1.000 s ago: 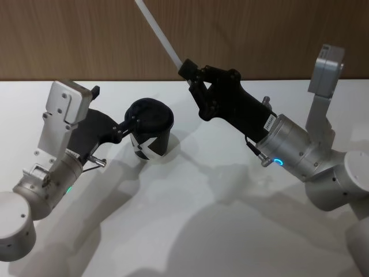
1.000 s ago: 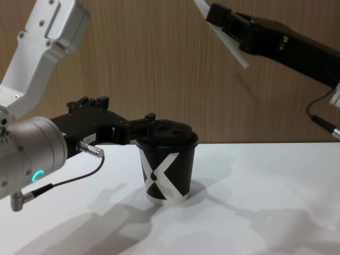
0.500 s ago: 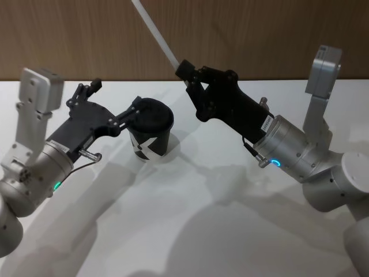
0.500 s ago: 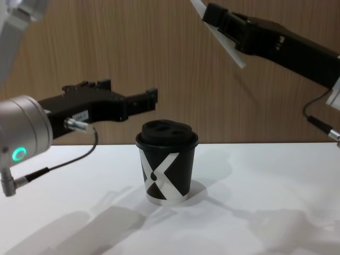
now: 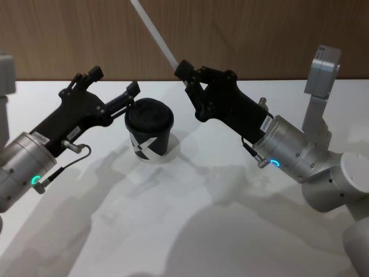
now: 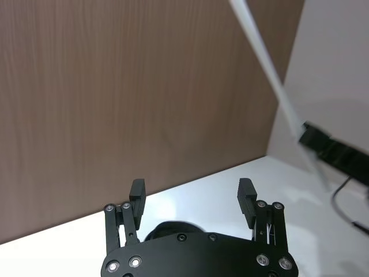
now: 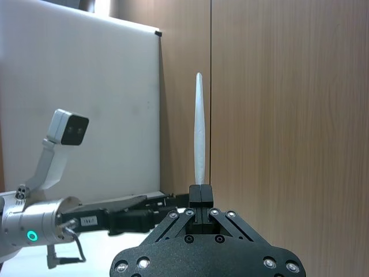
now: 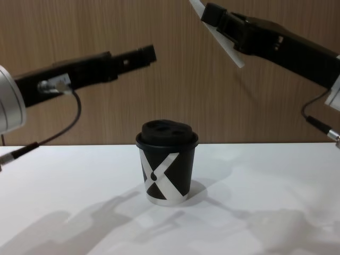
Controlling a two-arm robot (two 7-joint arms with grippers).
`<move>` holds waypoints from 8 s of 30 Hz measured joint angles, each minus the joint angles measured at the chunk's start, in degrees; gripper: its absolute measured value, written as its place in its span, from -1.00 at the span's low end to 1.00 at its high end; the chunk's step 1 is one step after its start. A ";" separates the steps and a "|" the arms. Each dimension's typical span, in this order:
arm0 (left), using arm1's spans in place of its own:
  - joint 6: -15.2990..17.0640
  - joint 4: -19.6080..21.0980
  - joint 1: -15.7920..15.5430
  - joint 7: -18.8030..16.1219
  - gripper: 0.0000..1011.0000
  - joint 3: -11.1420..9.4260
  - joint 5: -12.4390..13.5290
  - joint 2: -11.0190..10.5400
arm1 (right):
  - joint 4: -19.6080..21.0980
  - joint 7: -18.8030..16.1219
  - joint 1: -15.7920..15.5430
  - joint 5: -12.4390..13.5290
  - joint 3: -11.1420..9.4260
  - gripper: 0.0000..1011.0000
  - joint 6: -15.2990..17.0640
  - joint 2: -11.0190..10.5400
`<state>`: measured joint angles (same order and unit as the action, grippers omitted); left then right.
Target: Pick up the straw with one hand, pass it to the other hand, and insert it into the cup.
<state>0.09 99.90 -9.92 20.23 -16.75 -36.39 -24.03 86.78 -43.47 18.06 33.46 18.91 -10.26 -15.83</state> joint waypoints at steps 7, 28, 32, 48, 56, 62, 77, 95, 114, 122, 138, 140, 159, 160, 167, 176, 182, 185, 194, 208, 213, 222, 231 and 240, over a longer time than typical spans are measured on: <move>1.36 0.58 0.19 5.49 0.98 1.80 -7.25 -0.50 | 0.00 0.00 0.00 0.01 0.04 -1.00 0.01 0.00; 6.47 -2.26 -2.95 17.50 0.98 2.65 -22.80 -0.10 | -0.01 0.00 0.00 -0.01 0.03 -1.00 0.01 0.00; 7.23 -3.61 -4.15 18.81 0.98 2.11 -24.57 0.45 | -0.01 0.00 0.00 0.00 0.03 -1.00 0.01 0.00; 8.68 -7.81 -8.37 21.90 0.98 -0.09 -28.18 2.40 | -0.01 0.00 0.00 0.00 0.03 -1.00 0.01 0.00; 8.83 -10.09 -10.65 22.94 0.98 -1.31 -29.17 3.64 | -0.01 0.00 0.00 0.00 0.03 -1.00 0.01 0.00; 8.87 -11.93 -12.22 23.44 0.98 -2.23 -29.61 4.46 | -0.01 0.00 0.00 -0.01 0.03 -1.00 0.01 0.00; 8.93 -15.68 -15.34 24.19 0.98 -4.33 -30.02 5.88 | -0.01 0.00 0.00 -0.01 0.03 -1.00 0.01 0.00; 8.29 -18.13 -17.61 24.36 0.70 -5.86 -30.40 6.68 | 0.00 0.00 0.00 -0.01 0.03 -1.00 0.01 0.00; 7.69 -18.88 -18.36 23.96 -0.50 -6.71 -31.17 6.51 | -0.01 0.00 0.00 -0.01 0.03 -1.00 0.01 0.00; 7.40 -18.78 -18.29 23.67 -0.91 -6.99 -31.49 6.18 | -0.01 0.00 0.01 -0.01 0.03 -1.00 0.01 0.00; 6.69 -18.58 -18.14 22.99 -1.00 -7.44 -32.15 5.65 | 0.00 0.00 0.00 -0.01 0.03 -0.55 0.01 0.00; 6.57 -18.53 -18.14 22.91 -1.00 -7.49 -32.16 5.60 | 0.00 0.00 0.00 -0.01 0.03 -0.44 0.01 0.00; 1.18 -15.79 -17.33 17.33 -1.00 -7.90 -26.32 2.75 | 0.00 0.00 0.00 0.00 0.03 0.76 0.01 0.00; 0.98 -15.65 -17.28 17.04 -0.99 -7.91 -25.98 2.59 | 0.00 0.00 0.00 0.00 0.03 0.80 0.00 0.00; -0.35 -14.50 -16.80 14.81 -0.99 -7.94 -23.22 1.05 | 0.00 0.00 0.00 -0.01 0.03 0.98 0.01 0.00; -0.81 -14.18 -16.44 13.75 -1.00 -7.88 -21.57 -0.14 | 0.00 0.00 0.00 -0.01 0.03 0.98 0.01 0.00; -0.86 -15.03 -16.61 13.66 -0.99 -8.10 -20.96 -0.38 | 0.00 0.00 0.00 -0.01 0.03 0.98 0.01 0.00; -0.86 -15.51 -16.79 13.63 -1.00 -8.27 -20.61 -0.45 | 0.00 0.00 0.00 -0.01 0.03 0.98 0.01 0.00; -0.78 -16.63 -17.34 13.36 -1.00 -8.71 -19.28 -0.54 | 0.00 0.00 0.00 0.00 0.03 0.98 0.01 0.00; -1.31 -18.11 -18.14 12.54 -1.00 -9.31 -16.33 -0.20 | 0.00 0.00 0.00 0.00 0.03 0.98 0.01 0.00; -1.70 -18.82 -18.49 12.37 -1.00 -9.57 -15.24 0.22 | 0.00 0.00 0.00 -0.01 0.03 0.98 0.01 0.00; -2.13 -19.84 -18.99 12.20 -0.99 -9.93 -13.75 0.86 | -0.01 0.00 0.00 0.00 0.03 0.98 0.01 0.00; -2.48 -20.64 -19.47 11.97 -0.99 -10.26 -12.13 1.43 | 0.00 0.00 0.00 0.00 0.03 0.98 0.01 0.00; -2.77 -21.32 -19.97 11.77 -1.00 -10.87 -10.18 1.92 | 0.00 0.00 0.00 0.00 0.03 0.98 0.01 0.00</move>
<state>-2.69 78.59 -29.89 32.00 -27.63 -46.57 -22.11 86.78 -43.47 18.06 33.45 18.94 -10.25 -15.83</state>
